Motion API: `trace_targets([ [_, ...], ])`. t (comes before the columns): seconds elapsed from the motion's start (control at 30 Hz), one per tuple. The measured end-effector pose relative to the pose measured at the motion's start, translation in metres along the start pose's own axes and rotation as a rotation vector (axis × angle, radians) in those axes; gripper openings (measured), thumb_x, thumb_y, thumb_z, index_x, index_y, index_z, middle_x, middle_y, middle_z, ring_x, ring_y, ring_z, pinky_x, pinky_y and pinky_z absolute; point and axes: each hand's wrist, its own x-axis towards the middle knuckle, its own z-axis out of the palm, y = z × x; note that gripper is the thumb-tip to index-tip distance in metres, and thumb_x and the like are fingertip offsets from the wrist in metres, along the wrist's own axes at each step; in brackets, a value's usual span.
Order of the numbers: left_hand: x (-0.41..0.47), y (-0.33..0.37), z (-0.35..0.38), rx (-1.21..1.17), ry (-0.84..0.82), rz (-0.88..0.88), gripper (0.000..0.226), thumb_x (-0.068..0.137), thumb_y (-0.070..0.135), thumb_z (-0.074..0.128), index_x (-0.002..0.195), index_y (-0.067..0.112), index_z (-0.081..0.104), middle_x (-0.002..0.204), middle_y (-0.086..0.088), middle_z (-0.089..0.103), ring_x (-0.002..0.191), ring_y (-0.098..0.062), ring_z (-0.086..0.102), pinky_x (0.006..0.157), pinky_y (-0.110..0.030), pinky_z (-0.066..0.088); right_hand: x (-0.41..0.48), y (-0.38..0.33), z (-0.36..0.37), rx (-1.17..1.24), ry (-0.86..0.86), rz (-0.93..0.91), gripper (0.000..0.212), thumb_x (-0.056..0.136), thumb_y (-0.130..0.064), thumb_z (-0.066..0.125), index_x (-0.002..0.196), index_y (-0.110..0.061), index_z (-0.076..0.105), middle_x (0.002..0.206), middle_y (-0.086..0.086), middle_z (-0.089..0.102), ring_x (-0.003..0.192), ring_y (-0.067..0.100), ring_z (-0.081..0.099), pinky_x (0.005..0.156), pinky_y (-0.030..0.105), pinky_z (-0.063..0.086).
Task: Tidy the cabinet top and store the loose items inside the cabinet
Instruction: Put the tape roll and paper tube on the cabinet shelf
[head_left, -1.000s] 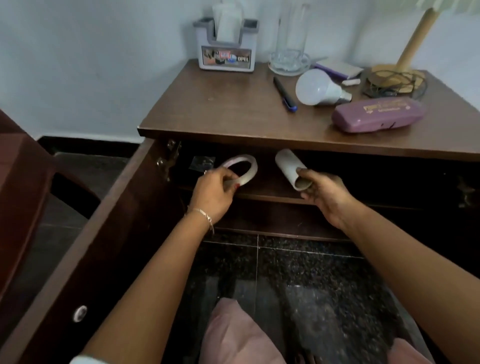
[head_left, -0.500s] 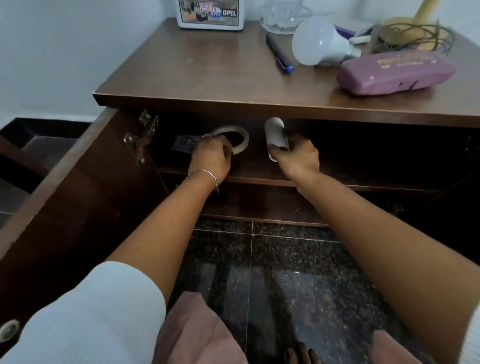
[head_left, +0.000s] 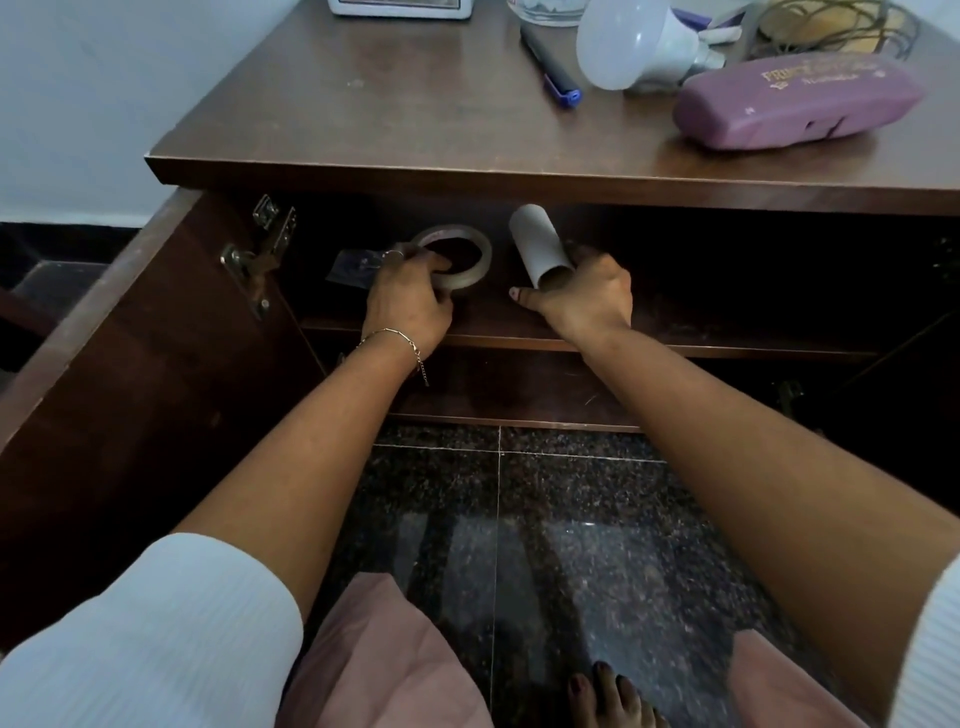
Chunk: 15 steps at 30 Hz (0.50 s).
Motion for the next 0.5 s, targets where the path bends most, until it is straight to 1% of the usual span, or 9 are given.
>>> trace_targets([
  [0.07,-0.002,0.002,-0.001,-0.006,0.005,-0.004,0.035,0.081,0.010,0.062,0.116,0.014,0.063,0.130,-0.013,0.047,0.120,-0.028,0.050,0.105,-0.034,0.039,0.000,0.002,-0.001,-0.023,-0.005,0.003,0.078,0.065,-0.048,0.083,0.130,-0.016,0.056,0.124,0.004,0.065,0.114,0.023,0.060,0.083,0.023,0.044],
  [0.2,-0.006,0.006,-0.004,-0.012,0.010,-0.022,0.036,0.082,0.010,0.062,0.117,0.015,0.060,0.135,-0.012,0.043,0.120,-0.029,0.049,0.103,-0.036,0.041,0.001,0.005,-0.003,-0.025,-0.011,0.021,0.077,0.064,-0.049,0.083,0.127,-0.015,0.058,0.120,0.005,0.066,0.112,0.024,0.061,0.083,0.026,0.047],
  [0.27,-0.010,0.008,-0.007,0.011,0.023,-0.048,0.038,0.082,0.013,0.062,0.119,0.018,0.058,0.136,-0.011,0.041,0.120,-0.030,0.050,0.098,-0.040,0.045,0.000,0.005,-0.004,-0.035,-0.016,0.030,0.085,0.063,-0.051,0.083,0.134,-0.014,0.052,0.126,0.006,0.063,0.117,0.026,0.058,0.089,0.029,0.047],
  [0.3,-0.011,0.010,-0.008,0.026,0.032,-0.057,0.038,0.082,0.014,0.062,0.120,0.019,0.056,0.135,-0.011,0.042,0.120,-0.031,0.050,0.096,-0.041,0.046,-0.001,0.005,-0.004,-0.048,-0.018,0.028,0.092,0.063,-0.051,0.082,0.139,-0.013,0.046,0.132,0.007,0.059,0.122,0.027,0.054,0.095,0.031,0.046],
  [0.33,-0.012,0.011,-0.009,0.035,0.042,-0.058,0.039,0.082,0.015,0.061,0.121,0.020,0.055,0.133,-0.011,0.043,0.120,-0.031,0.049,0.094,-0.043,0.047,-0.002,0.005,-0.004,-0.060,-0.018,0.014,0.099,0.064,-0.051,0.082,0.144,-0.012,0.039,0.140,0.008,0.052,0.129,0.028,0.048,0.102,0.033,0.042],
  [0.4,-0.016,0.013,-0.011,0.031,0.059,-0.035,0.040,0.081,0.016,0.061,0.121,0.019,0.055,0.129,-0.011,0.047,0.119,-0.031,0.050,0.094,-0.043,0.047,-0.008,0.004,-0.006,-0.067,-0.023,-0.052,0.111,0.064,-0.049,0.083,0.151,-0.012,0.024,0.153,0.010,0.035,0.141,0.027,0.032,0.114,0.034,0.028],
  [0.47,-0.021,0.017,-0.012,0.002,0.063,0.004,0.040,0.081,0.018,0.060,0.121,0.018,0.056,0.124,-0.009,0.053,0.117,-0.028,0.051,0.095,-0.040,0.046,-0.017,0.003,-0.011,-0.047,-0.026,-0.119,0.114,0.064,-0.046,0.083,0.152,-0.013,0.018,0.157,0.011,0.026,0.145,0.026,0.022,0.118,0.035,0.019],
  [0.5,-0.025,0.019,-0.013,-0.016,0.063,0.021,0.039,0.081,0.019,0.060,0.120,0.018,0.057,0.123,-0.008,0.055,0.116,-0.027,0.052,0.096,-0.039,0.046,-0.023,0.002,-0.014,-0.025,-0.019,-0.130,0.112,0.065,-0.045,0.083,0.151,-0.012,0.020,0.156,0.012,0.027,0.145,0.026,0.021,0.118,0.036,0.018],
])
